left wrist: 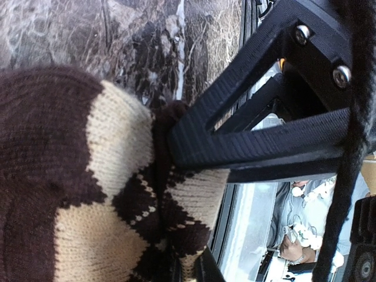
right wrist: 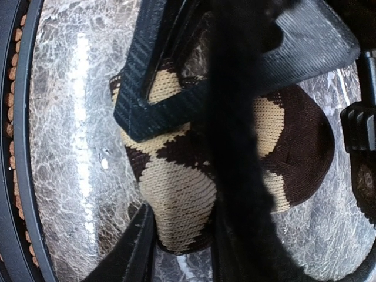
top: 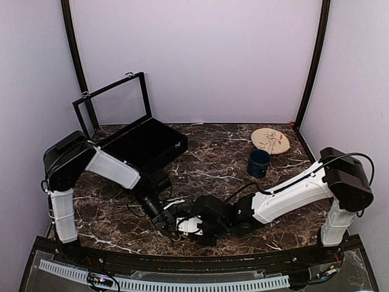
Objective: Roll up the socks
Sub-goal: Roll the sock at the center of the board.
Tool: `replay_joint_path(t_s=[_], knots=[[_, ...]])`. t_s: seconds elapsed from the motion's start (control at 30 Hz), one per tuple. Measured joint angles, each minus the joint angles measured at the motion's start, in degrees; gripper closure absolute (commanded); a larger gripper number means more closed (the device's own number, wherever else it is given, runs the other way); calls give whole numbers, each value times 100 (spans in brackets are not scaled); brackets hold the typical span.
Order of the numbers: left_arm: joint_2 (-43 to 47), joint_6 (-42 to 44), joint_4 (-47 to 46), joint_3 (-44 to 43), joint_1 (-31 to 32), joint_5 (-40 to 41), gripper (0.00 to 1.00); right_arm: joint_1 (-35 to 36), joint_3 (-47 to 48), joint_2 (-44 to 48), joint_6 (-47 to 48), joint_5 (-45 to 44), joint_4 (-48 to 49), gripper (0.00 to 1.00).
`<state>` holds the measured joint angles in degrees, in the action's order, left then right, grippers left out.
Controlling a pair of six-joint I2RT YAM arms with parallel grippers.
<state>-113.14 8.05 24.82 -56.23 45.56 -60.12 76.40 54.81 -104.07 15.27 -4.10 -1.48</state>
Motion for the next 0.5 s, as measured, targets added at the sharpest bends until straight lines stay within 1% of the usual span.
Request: replay_joint_path(t_s=[0.1, 0.17, 0.23, 0.5], knots=[[-22, 13, 26, 0, -9, -35, 94, -2, 24, -24, 48, 31, 0, 82], [-22, 15, 42, 0, -9, -33, 91, -9, 52, -57, 48, 70, 0, 87], [-22, 13, 63, 0, -17, -26, 82, -31, 79, -74, 44, 120, -4, 91], [35, -282, 68, -7, -55, -24, 63, -179, 111, -87, -2, 356, -22, 95]])
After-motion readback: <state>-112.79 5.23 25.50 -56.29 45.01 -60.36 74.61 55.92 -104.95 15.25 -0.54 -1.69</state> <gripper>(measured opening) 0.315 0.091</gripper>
